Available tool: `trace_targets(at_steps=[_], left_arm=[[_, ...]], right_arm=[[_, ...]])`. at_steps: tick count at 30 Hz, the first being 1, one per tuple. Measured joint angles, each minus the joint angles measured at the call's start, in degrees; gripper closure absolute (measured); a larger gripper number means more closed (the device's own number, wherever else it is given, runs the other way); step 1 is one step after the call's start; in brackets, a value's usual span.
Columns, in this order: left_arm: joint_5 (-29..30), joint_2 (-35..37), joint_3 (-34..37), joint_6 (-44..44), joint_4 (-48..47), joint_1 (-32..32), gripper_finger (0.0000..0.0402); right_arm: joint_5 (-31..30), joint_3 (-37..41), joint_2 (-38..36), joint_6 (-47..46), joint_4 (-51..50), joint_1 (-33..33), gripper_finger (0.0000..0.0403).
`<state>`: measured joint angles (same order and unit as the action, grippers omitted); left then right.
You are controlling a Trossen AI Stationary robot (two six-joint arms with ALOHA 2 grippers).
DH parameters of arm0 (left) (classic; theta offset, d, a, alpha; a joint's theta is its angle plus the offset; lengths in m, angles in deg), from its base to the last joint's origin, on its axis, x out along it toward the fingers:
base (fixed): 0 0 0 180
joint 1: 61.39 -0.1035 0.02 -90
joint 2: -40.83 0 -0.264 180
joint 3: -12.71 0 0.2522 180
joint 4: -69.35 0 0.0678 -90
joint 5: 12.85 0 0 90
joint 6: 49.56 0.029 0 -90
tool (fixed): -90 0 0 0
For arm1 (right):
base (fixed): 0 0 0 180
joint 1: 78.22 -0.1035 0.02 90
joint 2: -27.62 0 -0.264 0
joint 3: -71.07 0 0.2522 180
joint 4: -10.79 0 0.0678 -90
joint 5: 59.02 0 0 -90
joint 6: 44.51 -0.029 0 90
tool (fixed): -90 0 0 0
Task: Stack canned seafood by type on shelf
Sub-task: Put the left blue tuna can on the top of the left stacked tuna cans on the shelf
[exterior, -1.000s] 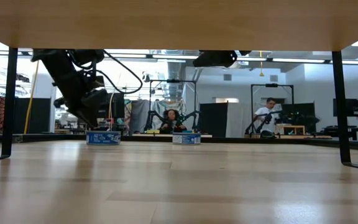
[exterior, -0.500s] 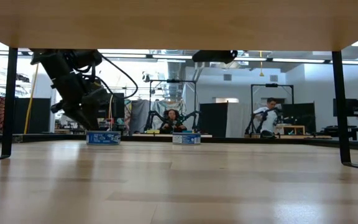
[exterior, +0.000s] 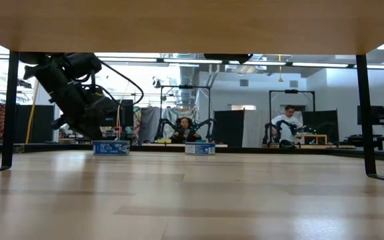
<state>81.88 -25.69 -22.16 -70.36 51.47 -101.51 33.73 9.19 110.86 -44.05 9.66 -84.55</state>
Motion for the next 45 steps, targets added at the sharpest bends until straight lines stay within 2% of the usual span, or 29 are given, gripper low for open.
trace_targets(at_steps=[9, 12, 18, 21, 27, 32, 36, 40, 45], left_arm=[[4.45, -0.11, 0.12, 0.93, -1.29, -1.99, 0.0401], [4.84, -0.36, 0.54, 1.17, -4.22, -3.28, 0.0401], [4.38, 1.16, 0.49, 2.21, -3.46, -3.5, 0.0401], [5.6, 2.93, 0.46, 3.02, -4.21, -3.53, 0.0401], [6.08, 8.61, 0.42, 4.95, -11.47, -3.11, 0.0401], [9.1, 14.89, 0.38, 4.17, -16.02, -0.56, 0.0401], [9.07, 17.93, 0.23, 5.91, -15.15, 2.47, 0.0401], [9.74, 17.64, -2.26, 9.64, -15.24, 5.81, 0.0377], [13.39, 12.82, -10.37, 15.72, -20.38, 8.08, 0.0301]], right_arm=[[0.0, 0.0, 0.0, -1.21, -0.06, -0.02, 0.0072], [0.0, 0.0, 0.0, -1.63, -0.08, -0.02, 0.0072], [0.0, 0.0, 0.0, -1.96, 0.14, 0.09, 0.0072], [0.0, 0.0, 0.0, -1.98, 0.25, 0.09, 0.0072], [0.0, 0.0, 0.0, -2.01, 0.17, 0.49, 0.0072], [0.0, 0.02, 0.0, -1.98, 0.14, 1.17, 0.0072], [0.02, 0.0, 0.0, -1.96, 0.44, 1.76, 0.0072], [0.02, 0.0, 0.0, -1.94, 0.68, 2.18, 0.0072], [0.04, 0.0, 0.0, -1.94, 0.71, 2.38, 0.0072]])
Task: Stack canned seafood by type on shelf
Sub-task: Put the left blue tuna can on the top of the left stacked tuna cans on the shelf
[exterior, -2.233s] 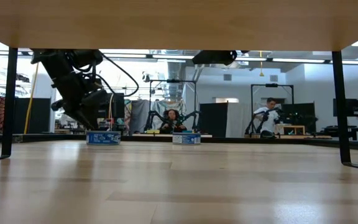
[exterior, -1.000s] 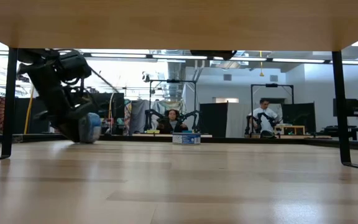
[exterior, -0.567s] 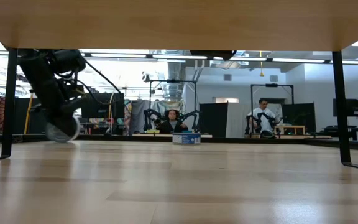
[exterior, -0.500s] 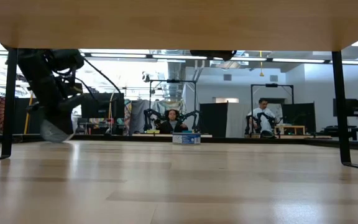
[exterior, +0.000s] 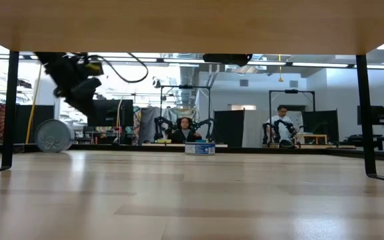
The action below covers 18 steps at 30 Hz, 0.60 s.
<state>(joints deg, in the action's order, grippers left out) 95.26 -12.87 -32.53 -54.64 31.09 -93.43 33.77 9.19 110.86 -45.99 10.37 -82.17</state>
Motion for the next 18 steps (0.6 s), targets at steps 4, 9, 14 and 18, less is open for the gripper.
trace_targets(at_steps=[4, 9, 14, 18], left_arm=[[3.24, -5.76, -7.18, 7.29, -6.09, -0.01, 0.0232], [5.15, -11.17, -13.93, 17.67, -13.59, -0.06, 0.0163], [4.94, -12.34, -15.83, 26.37, -19.12, -2.01, 0.0125], [1.77, -12.34, -15.83, 30.57, -23.31, -7.25, 0.0119]], right_arm=[[0.02, 0.0, 0.0, 0.14, -0.06, -0.01, 0.0072], [0.07, 0.0, 0.0, 0.08, -0.84, -0.02, 0.0072], [0.07, 0.0, 0.0, 0.01, -1.03, -0.57, 0.0072], [0.11, 0.0, 0.44, 0.38, -0.54, -1.38, 0.0072]])
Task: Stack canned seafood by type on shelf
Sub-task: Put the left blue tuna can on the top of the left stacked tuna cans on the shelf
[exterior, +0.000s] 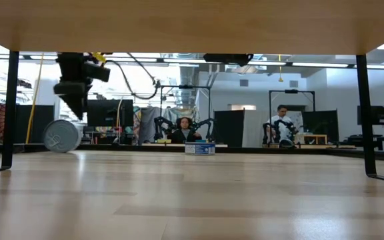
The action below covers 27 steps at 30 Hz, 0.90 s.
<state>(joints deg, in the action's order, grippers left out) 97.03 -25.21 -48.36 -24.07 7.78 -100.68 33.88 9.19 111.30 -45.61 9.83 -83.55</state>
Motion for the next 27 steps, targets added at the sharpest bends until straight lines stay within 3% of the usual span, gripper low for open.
trace_targets(at_steps=[8, 18, 21, 26, 27], left_arm=[[-5.08, -1.2, 0.0, 7.73, -1.3, -7.3, 0.0118], [-6.3, -11.9, 0.0, 12.6, 0.1, -12.73, 0.0124], [-5.86, -13.19, 0.0, 12.64, 0.23, -11.63, 0.0158], [-5.98, -12.44, 0.0, 11.35, -0.05, -9.42, 0.0276], [-6.5, -11.98, 0.0, 10.82, 0.05, -9.2, 0.0281]], right_arm=[[0.02, 0.01, 1.72, 1.17, 1.23, 0.13, 0.0072], [0.09, 0.02, 1.92, 1.43, 1.08, 0.6, 0.0072], [0.21, 0.02, 1.92, 1.61, 0.7, 0.6, 0.0072], [0.17, 0.02, 0.41, 2.89, -3.4, 1.88, 0.0072], [0.17, 0.02, -0.13, 3.17, -4.4, 2.57, 0.0072]])
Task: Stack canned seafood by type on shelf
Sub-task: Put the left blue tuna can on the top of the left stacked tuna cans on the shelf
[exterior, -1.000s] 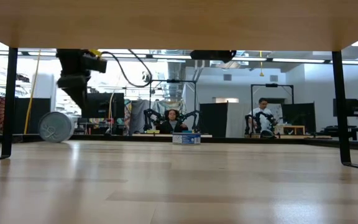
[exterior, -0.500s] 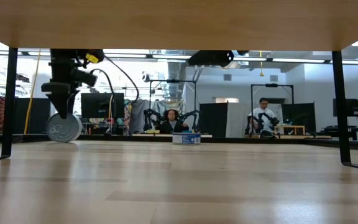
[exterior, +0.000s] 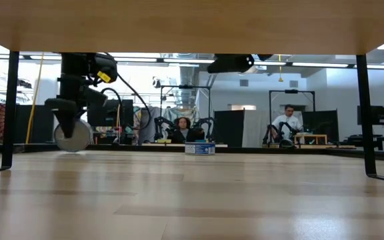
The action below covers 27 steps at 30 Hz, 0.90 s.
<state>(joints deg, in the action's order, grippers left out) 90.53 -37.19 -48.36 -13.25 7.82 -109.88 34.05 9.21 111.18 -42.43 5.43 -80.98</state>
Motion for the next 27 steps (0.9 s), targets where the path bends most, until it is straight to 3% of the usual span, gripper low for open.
trace_targets(at_steps=[4, 11, 19, 27], left_arm=[[-7.66, 3.3, 0.01, -3.3, 2.41, 0.28, 0.0281], [-27.84, 9.35, 0.0, -11.42, 18.54, 1.52, 0.0281], [-27.99, 9.17, 0.0, -12.67, 31.42, 12.28, 0.0281], [-22.55, 8.55, 0.02, -13.62, 42.51, 20.41, 0.0281]], right_arm=[[-0.12, 0.0, -1.24, 1.89, 0.59, 4.34, 0.0072], [-0.13, 0.0, -0.67, 4.14, 4.9, 11.82, 0.0072], [-0.14, 0.0, -0.67, 4.47, 12.0, 14.59, 0.0072], [-0.13, 0.0, -0.67, 11.23, 17.84, 14.88, 0.0066]])
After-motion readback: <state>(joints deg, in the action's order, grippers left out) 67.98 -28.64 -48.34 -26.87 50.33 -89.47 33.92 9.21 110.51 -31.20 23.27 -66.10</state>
